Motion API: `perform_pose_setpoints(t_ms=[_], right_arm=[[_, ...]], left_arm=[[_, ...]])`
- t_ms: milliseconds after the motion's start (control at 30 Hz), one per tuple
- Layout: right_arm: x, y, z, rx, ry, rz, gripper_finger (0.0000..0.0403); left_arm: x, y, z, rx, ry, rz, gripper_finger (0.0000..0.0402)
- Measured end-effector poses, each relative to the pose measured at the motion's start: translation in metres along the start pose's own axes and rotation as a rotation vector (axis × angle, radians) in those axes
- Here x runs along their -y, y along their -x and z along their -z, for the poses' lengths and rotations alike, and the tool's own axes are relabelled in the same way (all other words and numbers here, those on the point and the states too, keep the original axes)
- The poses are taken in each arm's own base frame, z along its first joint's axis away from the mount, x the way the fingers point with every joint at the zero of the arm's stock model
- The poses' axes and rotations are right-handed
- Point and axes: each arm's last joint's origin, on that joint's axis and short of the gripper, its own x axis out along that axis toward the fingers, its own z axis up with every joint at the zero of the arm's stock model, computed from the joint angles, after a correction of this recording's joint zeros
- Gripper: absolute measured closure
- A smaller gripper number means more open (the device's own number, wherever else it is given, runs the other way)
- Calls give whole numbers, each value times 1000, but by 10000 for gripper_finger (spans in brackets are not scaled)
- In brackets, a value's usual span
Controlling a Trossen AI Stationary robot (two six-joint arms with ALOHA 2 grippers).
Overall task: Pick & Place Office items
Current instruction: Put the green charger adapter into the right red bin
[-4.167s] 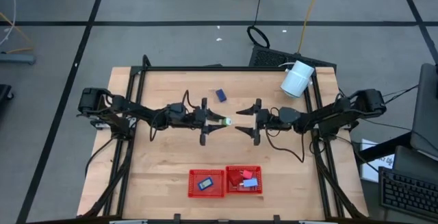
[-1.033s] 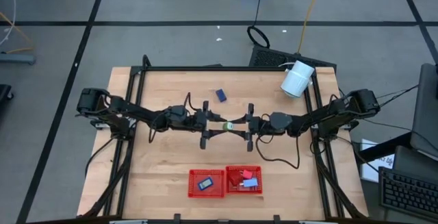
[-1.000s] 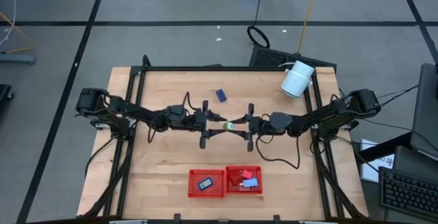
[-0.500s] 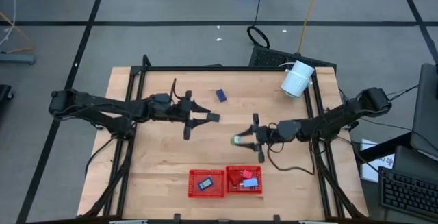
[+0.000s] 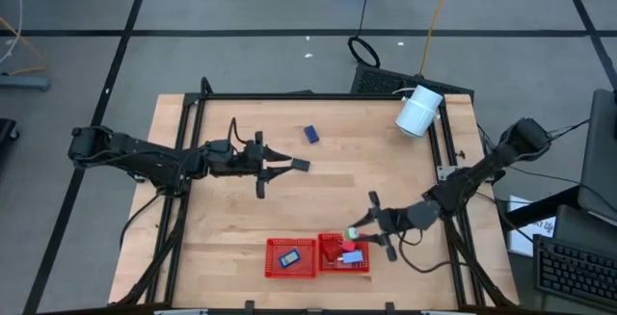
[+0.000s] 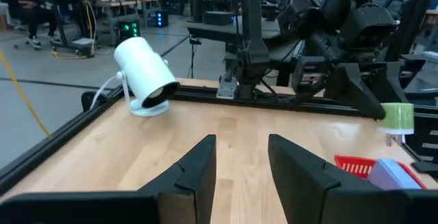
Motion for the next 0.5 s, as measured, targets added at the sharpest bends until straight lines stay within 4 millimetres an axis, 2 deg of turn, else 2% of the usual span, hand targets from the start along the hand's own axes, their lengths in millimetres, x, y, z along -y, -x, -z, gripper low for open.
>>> perform_pose_setpoints(t_ms=[233, 500], right_arm=[[-8, 10, 13, -167, -104, -13, 277], [-13, -2, 8, -352, -116, 12, 277]], left_arm=[[0, 0, -1, 15, 5, 1, 262], [0, 0, -1, 16, 1, -7, 255]])
